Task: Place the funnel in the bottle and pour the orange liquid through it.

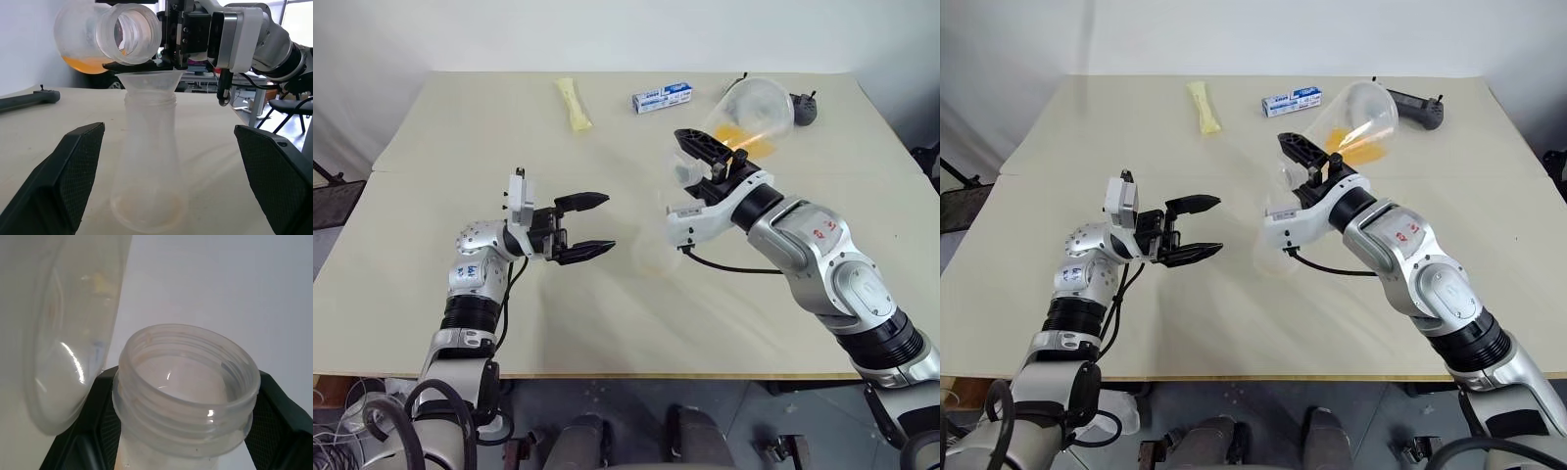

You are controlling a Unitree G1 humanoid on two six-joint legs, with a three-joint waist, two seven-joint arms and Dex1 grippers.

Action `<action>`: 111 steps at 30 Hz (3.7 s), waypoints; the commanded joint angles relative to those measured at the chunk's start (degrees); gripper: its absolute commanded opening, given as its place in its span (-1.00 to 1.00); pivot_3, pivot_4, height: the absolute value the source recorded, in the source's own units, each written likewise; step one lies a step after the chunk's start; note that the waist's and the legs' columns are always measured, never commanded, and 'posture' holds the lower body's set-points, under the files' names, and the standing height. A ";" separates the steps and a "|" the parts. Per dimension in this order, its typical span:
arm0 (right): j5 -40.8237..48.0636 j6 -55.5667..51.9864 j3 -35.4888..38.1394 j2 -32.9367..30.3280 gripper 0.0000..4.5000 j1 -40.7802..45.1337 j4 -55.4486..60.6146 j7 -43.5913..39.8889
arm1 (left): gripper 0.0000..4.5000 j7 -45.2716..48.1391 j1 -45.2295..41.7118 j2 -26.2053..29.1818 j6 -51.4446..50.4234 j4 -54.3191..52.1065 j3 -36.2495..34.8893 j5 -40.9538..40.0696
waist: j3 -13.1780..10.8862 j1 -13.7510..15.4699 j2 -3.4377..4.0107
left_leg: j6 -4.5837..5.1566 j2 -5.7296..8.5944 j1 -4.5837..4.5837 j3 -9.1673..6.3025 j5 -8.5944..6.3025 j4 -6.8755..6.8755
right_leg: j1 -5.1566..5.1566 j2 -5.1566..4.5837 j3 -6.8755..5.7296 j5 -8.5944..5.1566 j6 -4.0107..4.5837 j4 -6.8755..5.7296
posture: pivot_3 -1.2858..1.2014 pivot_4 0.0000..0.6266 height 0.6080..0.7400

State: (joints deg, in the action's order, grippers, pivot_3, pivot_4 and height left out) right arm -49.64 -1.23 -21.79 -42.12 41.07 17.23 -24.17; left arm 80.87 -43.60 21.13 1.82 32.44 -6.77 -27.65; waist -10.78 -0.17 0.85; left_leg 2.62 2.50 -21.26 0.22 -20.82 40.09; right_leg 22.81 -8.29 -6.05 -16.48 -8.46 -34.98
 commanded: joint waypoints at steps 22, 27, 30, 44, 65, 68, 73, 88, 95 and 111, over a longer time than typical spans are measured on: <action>-5.37 9.91 6.74 -1.55 0.25 0.36 -2.41 2.61 | 1.00 0.40 -1.17 -0.47 -0.26 -0.63 -0.25 -0.60 | 0.00 -0.01 -0.01 | 0.00 -0.01 0.00 0.01 0.00 0.00 | 0.00 0.00 0.00 0.00 0.00 0.00 | 0.03 -0.52 1.00; -5.97 11.90 7.35 -2.20 0.25 0.38 -3.16 3.19 | 1.00 0.39 -1.24 -0.51 -0.21 -0.53 -0.25 -0.57 | -0.01 0.01 -0.01 | 0.00 -0.01 0.00 0.01 0.00 0.00 | 0.00 0.00 0.01 0.00 0.00 0.00 | 0.03 -0.52 1.00; -6.32 13.48 7.13 -2.88 0.25 0.77 -3.67 3.72 | 1.00 0.38 -1.40 -0.56 -0.11 -0.30 -0.25 -0.51 | -0.01 0.01 -0.01 | 0.00 0.00 0.00 0.00 0.00 0.00 | 0.00 0.00 0.01 0.00 0.00 0.00 | 0.03 -0.52 1.00; -6.97 17.63 7.46 -3.83 0.25 1.59 -5.80 4.99 | 1.00 0.35 -1.74 -0.71 -0.01 0.12 -0.27 -0.42 | -0.01 0.00 -0.01 | 0.00 -0.01 0.00 0.01 0.00 0.00 | 0.00 0.00 0.01 0.00 0.00 0.00 | 0.03 -0.52 1.00; -8.17 20.50 7.76 -4.88 0.25 3.94 -8.04 7.24 | 1.00 0.33 -2.14 -1.08 0.34 0.60 -0.20 -0.30 | -0.01 -0.02 -0.01 | 0.00 -0.01 0.00 0.01 0.00 0.00 | 0.00 0.00 0.01 0.00 0.00 0.01 | 0.03 -0.52 1.00; -8.47 21.04 7.49 -5.17 0.25 4.42 -8.51 7.83 | 1.00 0.36 -2.31 -1.09 0.54 0.88 -0.19 -0.23 | -0.01 -0.01 -0.01 | 0.00 -0.01 0.00 0.01 0.00 0.00 | 0.00 0.00 0.01 0.00 0.00 0.01 | 0.03 -0.52 1.00; -8.55 21.59 7.56 -5.27 0.25 4.74 -8.95 8.76 | 1.00 0.35 -2.47 -1.10 0.80 1.13 -0.14 -0.11 | -0.01 -0.02 -0.01 | 0.00 -0.01 0.00 0.01 0.00 0.00 | 0.00 0.00 0.01 0.00 0.00 0.01 | 0.03 -0.52 1.00; -9.39 22.52 7.64 -5.52 0.25 4.81 -9.41 11.25 | 1.00 0.49 -2.35 -1.11 0.81 0.88 -0.16 -0.25 | -0.01 -0.02 -0.02 | 0.00 -0.01 0.00 0.01 0.00 0.00 | 0.00 0.00 0.01 0.00 0.00 0.01 | 0.03 -0.52 1.00; -9.75 23.19 7.43 -5.65 0.25 5.29 -10.38 12.64 | 1.00 0.50 -2.85 -1.17 0.83 1.49 -0.18 -0.18 | -0.01 -0.02 -0.02 | 0.00 -0.01 0.00 0.02 0.00 -0.01 | 0.00 0.00 0.01 0.00 0.00 0.01 | 0.03 -0.52 1.00; -10.82 25.19 7.18 -6.63 0.25 5.29 -11.97 16.69 | 1.00 0.49 -3.48 -1.25 1.15 2.40 -0.25 -0.01 | -0.01 -0.03 -0.02 | 0.00 -0.01 -0.01 0.02 0.00 -0.01 | 0.00 0.00 0.01 0.00 0.00 0.01 | 0.03 -0.52 1.00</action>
State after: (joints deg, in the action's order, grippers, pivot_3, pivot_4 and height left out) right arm -59.92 23.78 -17.18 -47.64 44.74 4.19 -8.79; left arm 80.97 -46.12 20.08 2.08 34.99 -6.73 -27.48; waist -10.79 -0.20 0.84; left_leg 2.62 2.49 -21.26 0.24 -20.82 40.08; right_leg 22.80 -8.29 -6.03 -16.48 -8.46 -34.98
